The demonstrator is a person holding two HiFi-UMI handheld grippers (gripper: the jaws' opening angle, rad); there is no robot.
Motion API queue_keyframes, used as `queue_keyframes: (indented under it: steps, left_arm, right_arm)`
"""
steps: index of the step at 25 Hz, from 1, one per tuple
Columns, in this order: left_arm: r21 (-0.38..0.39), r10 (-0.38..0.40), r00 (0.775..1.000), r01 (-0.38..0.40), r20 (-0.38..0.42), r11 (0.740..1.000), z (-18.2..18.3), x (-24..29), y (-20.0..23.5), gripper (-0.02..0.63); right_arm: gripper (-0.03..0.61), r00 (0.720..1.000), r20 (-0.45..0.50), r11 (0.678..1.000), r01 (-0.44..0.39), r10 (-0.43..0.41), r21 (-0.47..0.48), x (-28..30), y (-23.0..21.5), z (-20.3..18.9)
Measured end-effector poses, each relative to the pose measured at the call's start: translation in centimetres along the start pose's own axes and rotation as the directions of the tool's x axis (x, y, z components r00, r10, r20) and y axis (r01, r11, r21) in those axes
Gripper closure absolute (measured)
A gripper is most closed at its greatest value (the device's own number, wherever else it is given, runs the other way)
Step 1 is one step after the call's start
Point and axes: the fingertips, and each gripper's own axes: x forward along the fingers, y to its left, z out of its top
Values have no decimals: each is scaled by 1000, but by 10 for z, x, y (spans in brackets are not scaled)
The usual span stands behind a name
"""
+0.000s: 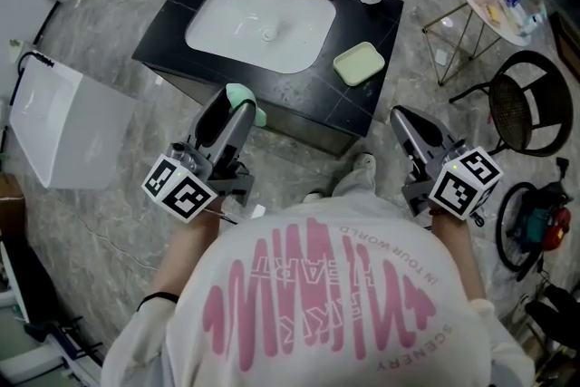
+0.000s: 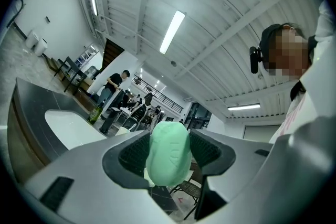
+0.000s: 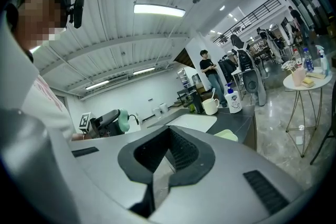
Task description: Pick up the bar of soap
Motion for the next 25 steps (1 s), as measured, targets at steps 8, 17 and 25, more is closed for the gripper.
queue_keyframes:
  steps: [8,17,25]
  left_arm:
    - [-3,6,1000,-6,3,1000,0,0,4,365]
    - [0,-2,1000,2,0,1000,2,5,7,365]
    - [-6,-7,1000,7,0,1000,1,13,16,365]
  right_arm:
    - [572,1000,-27,999,12,-13,-53,10,-1,0]
    - [572,999,-30,998,29,-31,-62,17,-4,0]
    - [572,998,-45,997,36,-40,-74,23,-12,0]
